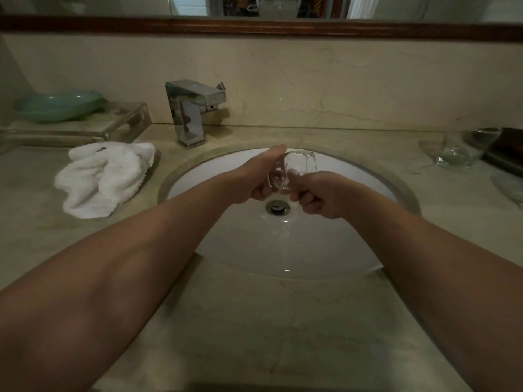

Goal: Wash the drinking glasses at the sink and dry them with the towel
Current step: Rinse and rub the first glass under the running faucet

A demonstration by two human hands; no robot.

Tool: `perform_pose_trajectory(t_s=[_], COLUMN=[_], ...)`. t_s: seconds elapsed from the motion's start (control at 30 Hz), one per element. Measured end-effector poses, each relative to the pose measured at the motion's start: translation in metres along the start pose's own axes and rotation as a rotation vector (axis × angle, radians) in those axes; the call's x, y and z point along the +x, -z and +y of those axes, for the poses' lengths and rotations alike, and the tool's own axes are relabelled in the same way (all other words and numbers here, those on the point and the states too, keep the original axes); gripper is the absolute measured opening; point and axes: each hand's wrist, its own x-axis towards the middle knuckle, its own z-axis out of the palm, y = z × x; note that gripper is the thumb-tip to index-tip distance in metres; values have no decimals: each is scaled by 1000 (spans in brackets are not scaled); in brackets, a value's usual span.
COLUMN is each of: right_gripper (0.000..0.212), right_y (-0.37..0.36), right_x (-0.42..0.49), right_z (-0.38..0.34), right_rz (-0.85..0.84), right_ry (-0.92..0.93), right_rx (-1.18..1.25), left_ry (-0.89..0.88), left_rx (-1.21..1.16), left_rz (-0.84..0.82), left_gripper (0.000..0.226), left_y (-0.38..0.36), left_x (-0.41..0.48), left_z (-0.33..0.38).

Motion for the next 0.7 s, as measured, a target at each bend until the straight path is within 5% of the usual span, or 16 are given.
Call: perform_pose_trajectory(t_s=[0.1,0.33,0.43,0.57,0.7], right_gripper=[25,14,7,30,28], right_y=[-1,-6,-7,-9,-14], right_x=[-3,-8,-9,-6,-4], right_z=[-2,-5,-4,-2,-2], right_rz=[-79,-95,-37,151,155], right_ry=[-29,-51,-18,43,63], right_rx=[38,64,-38,-142,-91], left_ry=[64,115,145,167,261], left_rx=[-78,-249,-204,-125,-66], left_rz=[-27,-69,-71,-112,-92], left_gripper=[61,29,37,50,53], left_y=[3,11,10,10,12], left_x=[2,8,7,9,10], left_z=[-3,-3,-2,-1,-2])
